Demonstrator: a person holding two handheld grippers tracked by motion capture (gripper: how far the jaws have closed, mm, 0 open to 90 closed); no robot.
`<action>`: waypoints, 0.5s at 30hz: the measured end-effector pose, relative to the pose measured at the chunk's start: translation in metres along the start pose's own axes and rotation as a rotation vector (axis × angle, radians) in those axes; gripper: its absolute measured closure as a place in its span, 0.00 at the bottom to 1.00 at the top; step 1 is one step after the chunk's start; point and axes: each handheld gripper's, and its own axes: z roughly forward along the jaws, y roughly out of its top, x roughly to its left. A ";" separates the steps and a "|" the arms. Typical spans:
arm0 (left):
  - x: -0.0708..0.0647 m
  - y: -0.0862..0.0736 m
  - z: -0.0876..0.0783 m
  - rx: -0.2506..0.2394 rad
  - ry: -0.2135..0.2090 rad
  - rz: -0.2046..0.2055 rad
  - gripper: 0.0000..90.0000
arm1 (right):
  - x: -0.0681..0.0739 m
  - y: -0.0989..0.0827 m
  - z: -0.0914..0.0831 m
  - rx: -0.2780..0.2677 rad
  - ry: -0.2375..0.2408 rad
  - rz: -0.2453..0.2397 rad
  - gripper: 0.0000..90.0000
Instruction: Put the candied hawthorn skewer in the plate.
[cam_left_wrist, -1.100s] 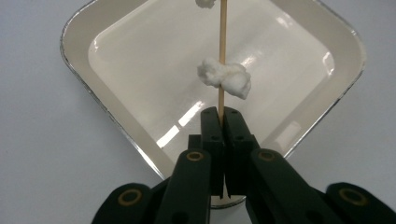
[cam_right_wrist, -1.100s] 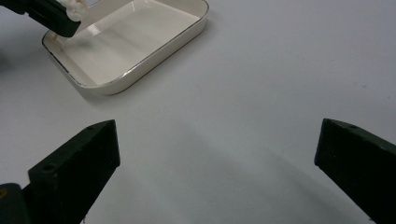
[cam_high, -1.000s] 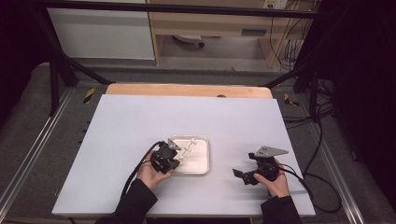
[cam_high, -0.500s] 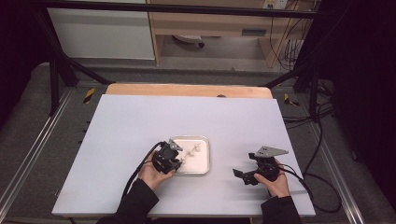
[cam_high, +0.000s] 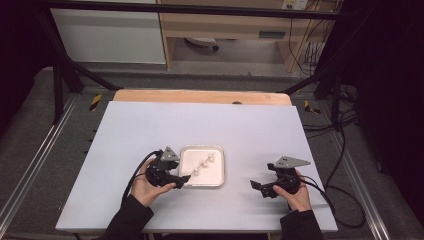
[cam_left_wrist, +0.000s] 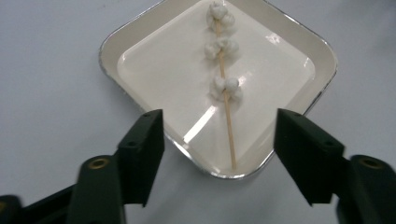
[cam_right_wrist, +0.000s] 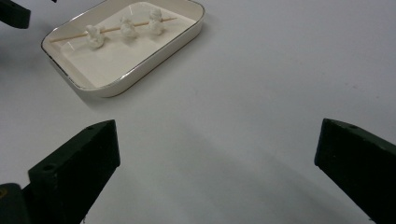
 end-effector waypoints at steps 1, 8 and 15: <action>0.002 -0.003 -0.003 -0.003 0.001 -0.002 0.33 | 0.000 0.000 0.000 -0.001 0.002 0.004 0.01; 0.014 -0.029 -0.015 -0.043 0.009 -0.022 0.22 | -0.001 -0.001 -0.001 0.000 -0.005 0.009 0.01; 0.027 -0.054 -0.027 -0.063 0.030 -0.054 0.16 | -0.002 -0.002 -0.001 0.006 -0.008 0.006 0.01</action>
